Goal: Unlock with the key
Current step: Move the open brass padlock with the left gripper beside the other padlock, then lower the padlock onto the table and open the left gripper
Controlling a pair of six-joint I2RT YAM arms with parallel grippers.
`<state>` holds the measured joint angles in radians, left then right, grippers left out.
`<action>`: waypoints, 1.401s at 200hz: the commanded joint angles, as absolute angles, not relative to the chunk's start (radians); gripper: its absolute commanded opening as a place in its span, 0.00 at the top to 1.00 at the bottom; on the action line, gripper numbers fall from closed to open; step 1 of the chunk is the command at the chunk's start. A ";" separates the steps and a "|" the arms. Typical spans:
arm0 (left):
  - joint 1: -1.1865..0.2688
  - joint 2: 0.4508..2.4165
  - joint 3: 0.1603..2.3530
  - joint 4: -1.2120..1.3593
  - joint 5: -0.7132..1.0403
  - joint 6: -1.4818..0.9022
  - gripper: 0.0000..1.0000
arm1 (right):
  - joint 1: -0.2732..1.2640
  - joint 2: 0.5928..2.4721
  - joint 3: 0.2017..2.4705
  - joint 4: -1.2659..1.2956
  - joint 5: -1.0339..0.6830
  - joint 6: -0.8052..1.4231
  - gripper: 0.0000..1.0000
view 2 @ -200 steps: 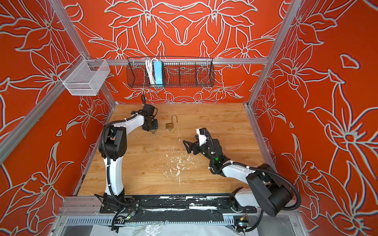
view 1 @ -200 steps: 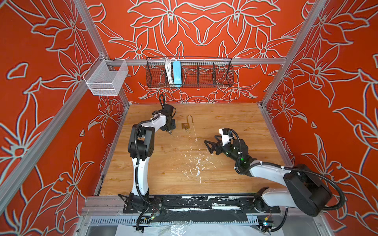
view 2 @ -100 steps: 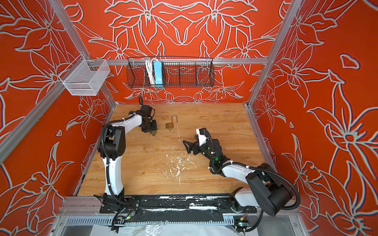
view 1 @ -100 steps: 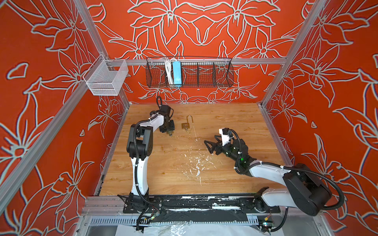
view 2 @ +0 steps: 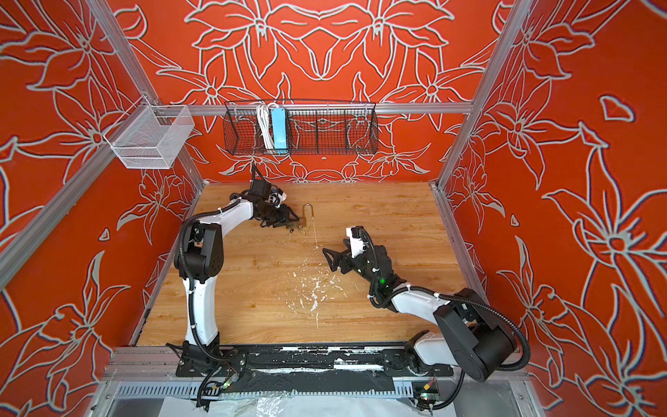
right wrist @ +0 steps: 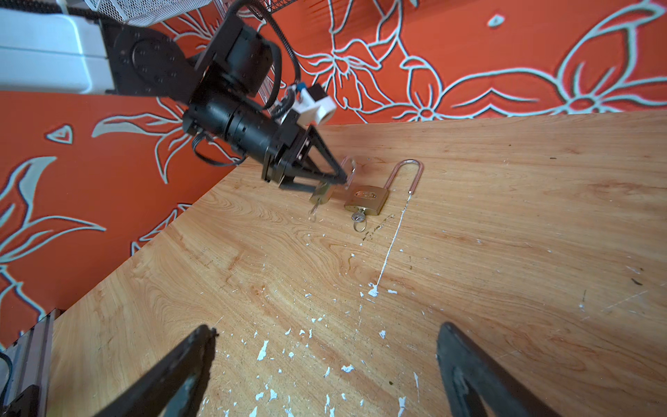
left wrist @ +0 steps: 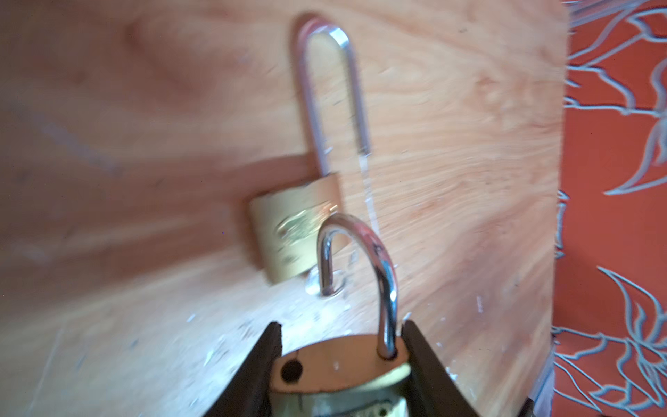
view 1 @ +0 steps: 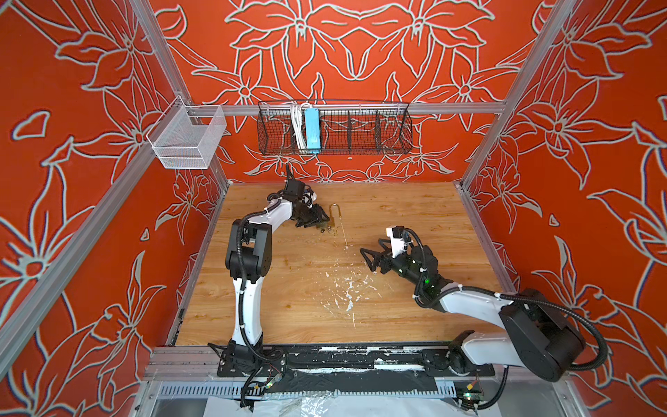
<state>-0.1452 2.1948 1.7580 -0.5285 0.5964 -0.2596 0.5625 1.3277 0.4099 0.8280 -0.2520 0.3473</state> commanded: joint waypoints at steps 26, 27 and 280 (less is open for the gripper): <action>-0.134 2.310 1.919 -0.723 0.665 -0.169 1.00 | 0.563 1.343 0.408 0.858 -0.276 0.341 0.02; -0.134 2.310 1.920 -0.724 0.663 -0.170 1.00 | 0.563 1.342 0.408 0.858 -0.276 0.341 0.02; -0.080 2.353 1.962 -0.966 -0.075 -0.262 1.00 | 0.563 1.330 0.405 0.847 -0.265 0.333 0.02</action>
